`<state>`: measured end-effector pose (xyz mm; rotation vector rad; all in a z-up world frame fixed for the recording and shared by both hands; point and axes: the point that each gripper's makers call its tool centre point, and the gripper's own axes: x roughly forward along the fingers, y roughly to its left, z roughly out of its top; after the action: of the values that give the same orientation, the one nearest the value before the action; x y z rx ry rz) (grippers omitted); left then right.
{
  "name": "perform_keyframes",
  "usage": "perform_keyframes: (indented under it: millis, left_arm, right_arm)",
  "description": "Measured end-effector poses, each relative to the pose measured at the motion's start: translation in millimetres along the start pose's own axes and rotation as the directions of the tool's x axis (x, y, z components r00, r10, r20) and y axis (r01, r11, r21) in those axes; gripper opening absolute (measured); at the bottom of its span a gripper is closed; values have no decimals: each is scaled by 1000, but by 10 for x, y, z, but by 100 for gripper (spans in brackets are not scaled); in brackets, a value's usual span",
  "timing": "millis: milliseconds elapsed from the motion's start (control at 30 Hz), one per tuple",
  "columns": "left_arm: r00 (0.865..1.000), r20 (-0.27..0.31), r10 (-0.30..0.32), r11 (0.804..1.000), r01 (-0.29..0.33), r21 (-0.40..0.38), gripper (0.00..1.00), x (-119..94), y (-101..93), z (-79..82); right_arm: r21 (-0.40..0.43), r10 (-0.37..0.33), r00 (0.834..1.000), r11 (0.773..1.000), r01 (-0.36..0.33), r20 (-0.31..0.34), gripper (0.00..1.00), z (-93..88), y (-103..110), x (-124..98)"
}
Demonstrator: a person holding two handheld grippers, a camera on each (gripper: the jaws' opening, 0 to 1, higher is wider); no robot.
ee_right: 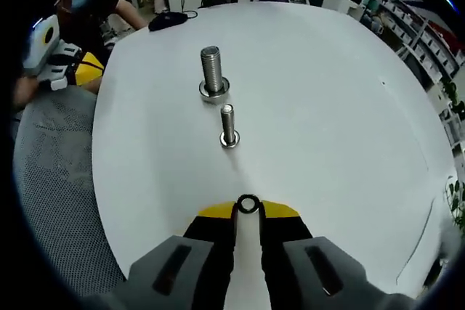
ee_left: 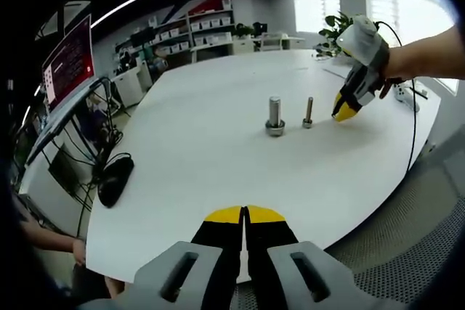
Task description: Place the washer onto the threaded stud by aligning its center hole with the stud, sliding it down to the base, and recovering from edge contact or off-axis alignment until the washer reaches the visible bottom stop.
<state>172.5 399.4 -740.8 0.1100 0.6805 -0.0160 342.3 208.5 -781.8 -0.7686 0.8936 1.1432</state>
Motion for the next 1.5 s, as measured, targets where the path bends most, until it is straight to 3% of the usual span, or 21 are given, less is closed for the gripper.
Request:
perform_keyframes:
  millis: [467,1033,1500]
  left_arm:
    - [1000,0,1,1000,-1,-1,0,1,3,-3]
    - [1000,-1,1,1000,-1,-1,0,2,3,-3]
    - [1000,2,2,1000,-2,-2,0,0,5,2]
  right_arm:
    - [-11,-7,995,1000,8,102,14,407,35,-195]
    - [-49,-2,986,999,11,168,14,699,95,-293]
    - [-106,7,992,994,6,123,14,782,114,-183]
